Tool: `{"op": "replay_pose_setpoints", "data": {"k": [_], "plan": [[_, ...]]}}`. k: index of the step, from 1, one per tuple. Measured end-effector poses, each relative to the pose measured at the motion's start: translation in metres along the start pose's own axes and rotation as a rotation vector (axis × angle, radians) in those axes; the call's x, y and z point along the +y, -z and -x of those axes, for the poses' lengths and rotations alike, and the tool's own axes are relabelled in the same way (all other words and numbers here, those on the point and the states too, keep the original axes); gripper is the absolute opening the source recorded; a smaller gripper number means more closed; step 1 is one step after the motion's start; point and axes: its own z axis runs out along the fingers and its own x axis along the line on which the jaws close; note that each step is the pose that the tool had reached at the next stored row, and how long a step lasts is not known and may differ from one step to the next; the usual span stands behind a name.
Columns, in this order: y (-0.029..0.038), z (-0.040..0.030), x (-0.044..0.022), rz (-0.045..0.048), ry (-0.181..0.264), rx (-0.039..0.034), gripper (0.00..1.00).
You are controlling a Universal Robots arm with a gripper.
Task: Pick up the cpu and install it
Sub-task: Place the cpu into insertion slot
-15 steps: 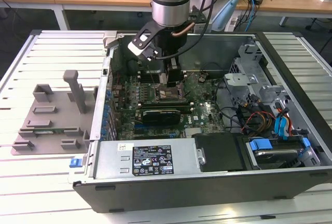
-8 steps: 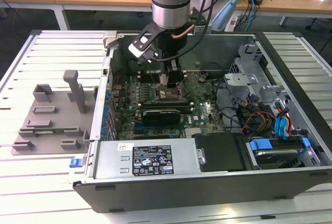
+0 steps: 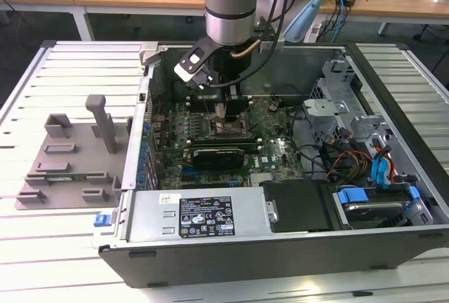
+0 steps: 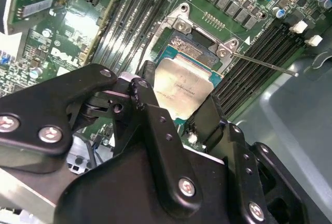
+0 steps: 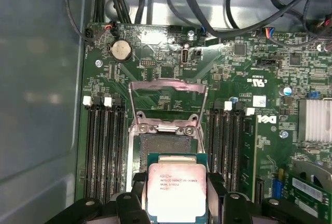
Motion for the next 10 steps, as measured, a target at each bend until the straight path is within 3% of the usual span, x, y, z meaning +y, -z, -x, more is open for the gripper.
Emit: {"op": "replay_pose_setpoints", "data": {"k": [6, 10], "plan": [[-0.0116, -0.0005, 0.0045, -0.0002, 0.0, -0.0001, 0.55], [-0.0215, -0.0003, 0.004, -0.004, -0.001, -0.0001, 0.55]]}}
